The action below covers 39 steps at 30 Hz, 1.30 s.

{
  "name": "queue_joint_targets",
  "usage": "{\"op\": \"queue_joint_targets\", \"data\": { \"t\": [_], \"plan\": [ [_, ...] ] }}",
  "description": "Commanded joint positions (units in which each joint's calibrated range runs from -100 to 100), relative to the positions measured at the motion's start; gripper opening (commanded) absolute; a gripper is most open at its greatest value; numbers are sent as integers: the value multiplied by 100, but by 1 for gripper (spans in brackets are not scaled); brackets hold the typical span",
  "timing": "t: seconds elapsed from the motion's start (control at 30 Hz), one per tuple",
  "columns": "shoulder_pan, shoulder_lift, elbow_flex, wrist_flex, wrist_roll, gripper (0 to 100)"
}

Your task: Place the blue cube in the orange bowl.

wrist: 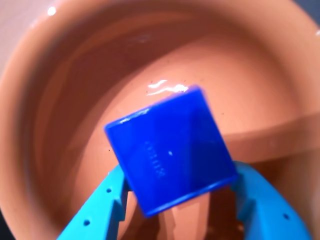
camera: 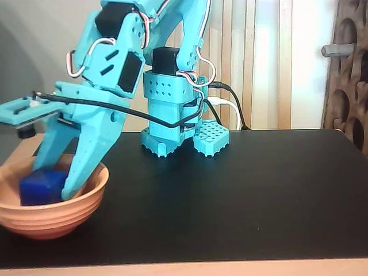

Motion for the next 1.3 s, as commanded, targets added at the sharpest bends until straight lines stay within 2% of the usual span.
{"op": "queue_joint_targets", "data": {
  "t": [0.0,0.1,0.3,0.87,1.27],
  "plan": [
    [-65,-166,-62,-42,0,25],
    [-45,-183,-62,-42,10,25],
    [-55,-183,-89,-42,-11,32],
    [-55,-251,-98,-103,-16,32],
    [-25,-1427,-43,-42,-16,32]
  ]
}}
